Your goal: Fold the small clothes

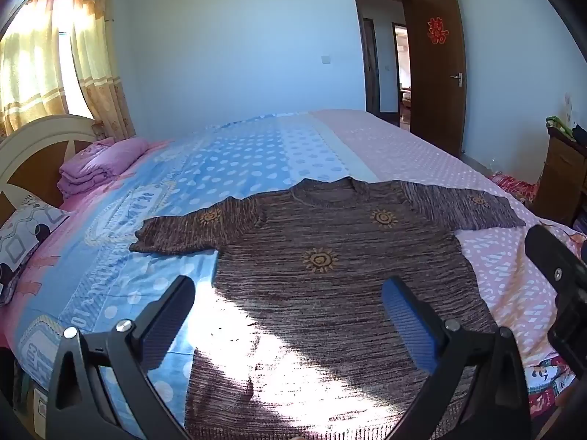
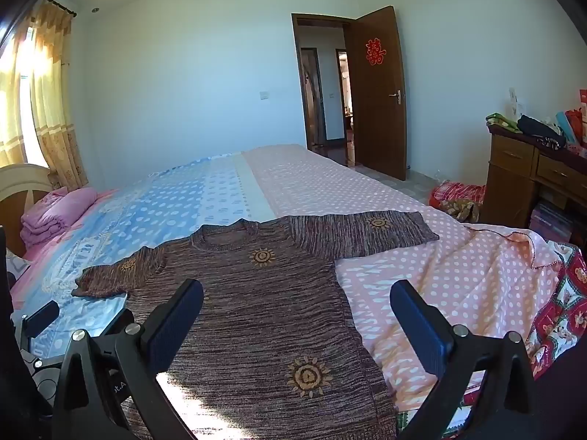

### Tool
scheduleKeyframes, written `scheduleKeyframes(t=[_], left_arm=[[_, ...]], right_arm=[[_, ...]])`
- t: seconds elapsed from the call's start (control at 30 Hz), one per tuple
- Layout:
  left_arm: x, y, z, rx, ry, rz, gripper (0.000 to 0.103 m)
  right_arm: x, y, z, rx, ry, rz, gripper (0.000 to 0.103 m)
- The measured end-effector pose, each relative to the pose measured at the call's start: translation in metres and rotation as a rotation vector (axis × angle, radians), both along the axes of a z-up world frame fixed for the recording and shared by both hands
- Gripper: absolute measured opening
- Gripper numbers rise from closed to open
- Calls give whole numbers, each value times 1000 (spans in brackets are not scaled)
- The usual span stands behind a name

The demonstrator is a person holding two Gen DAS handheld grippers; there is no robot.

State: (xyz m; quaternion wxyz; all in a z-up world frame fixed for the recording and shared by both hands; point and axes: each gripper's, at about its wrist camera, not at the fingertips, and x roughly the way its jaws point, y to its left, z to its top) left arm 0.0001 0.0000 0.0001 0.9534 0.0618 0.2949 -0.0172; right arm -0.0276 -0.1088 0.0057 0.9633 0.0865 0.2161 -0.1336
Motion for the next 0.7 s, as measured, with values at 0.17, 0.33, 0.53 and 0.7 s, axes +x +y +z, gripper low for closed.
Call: scheduleKeyframes(t=[0.17, 0.33, 0.53, 0.7], left_arm=[[-1, -1, 0, -3, -18, -5, 103], [3, 3, 2, -9, -15, -3, 103], [-2, 4, 1, -10, -31, 5, 103], [-1, 4, 2, 4, -28, 9, 103]], right_arm=[[0, -1, 0, -3, -1, -3, 102], [-1, 2, -3, 2, 11, 1, 102], [2, -1, -3, 2, 15, 3, 102], [2, 0, -3, 1, 15, 3, 102]])
